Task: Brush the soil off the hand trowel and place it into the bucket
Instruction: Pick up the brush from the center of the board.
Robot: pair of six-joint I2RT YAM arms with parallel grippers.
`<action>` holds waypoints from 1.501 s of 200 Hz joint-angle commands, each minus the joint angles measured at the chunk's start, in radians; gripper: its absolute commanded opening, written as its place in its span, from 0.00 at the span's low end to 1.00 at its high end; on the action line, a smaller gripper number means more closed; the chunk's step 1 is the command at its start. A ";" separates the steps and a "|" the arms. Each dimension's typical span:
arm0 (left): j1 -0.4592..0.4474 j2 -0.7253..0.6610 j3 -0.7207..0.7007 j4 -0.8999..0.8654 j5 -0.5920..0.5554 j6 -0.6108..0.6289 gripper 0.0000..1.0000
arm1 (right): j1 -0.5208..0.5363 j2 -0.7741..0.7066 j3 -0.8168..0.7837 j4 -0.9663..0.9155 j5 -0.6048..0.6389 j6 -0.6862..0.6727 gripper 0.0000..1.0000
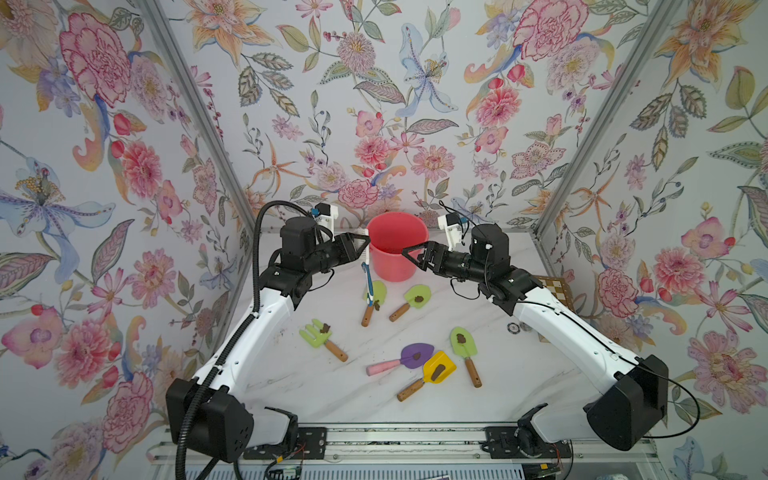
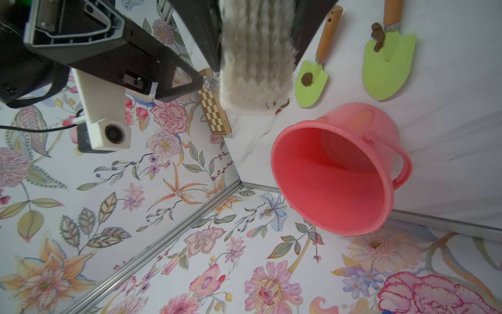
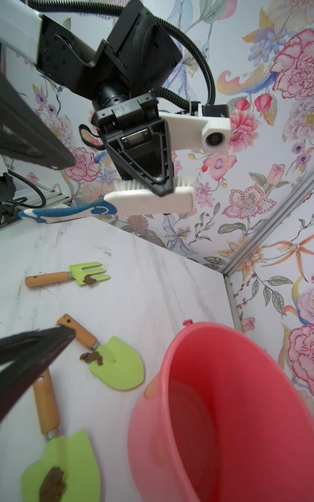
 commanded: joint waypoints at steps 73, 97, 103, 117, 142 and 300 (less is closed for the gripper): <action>-0.039 0.113 0.037 0.529 0.308 -0.392 0.20 | -0.109 -0.072 -0.003 0.213 -0.361 0.123 0.92; -0.066 0.140 0.070 0.542 0.316 -0.404 0.19 | -0.110 -0.048 0.001 0.216 -0.392 0.117 0.89; -0.071 0.143 0.079 0.532 0.314 -0.400 0.20 | -0.111 -0.046 0.003 0.216 -0.392 0.114 0.89; -0.082 0.148 0.085 0.532 0.305 -0.392 0.20 | -0.110 -0.040 0.016 0.202 -0.395 0.103 0.89; -0.095 0.157 0.095 0.526 0.290 -0.379 0.20 | -0.095 -0.031 0.019 0.168 -0.391 0.089 0.87; -0.109 0.290 0.193 0.701 0.309 -0.509 0.20 | -0.011 0.002 0.009 0.179 -0.360 0.102 0.53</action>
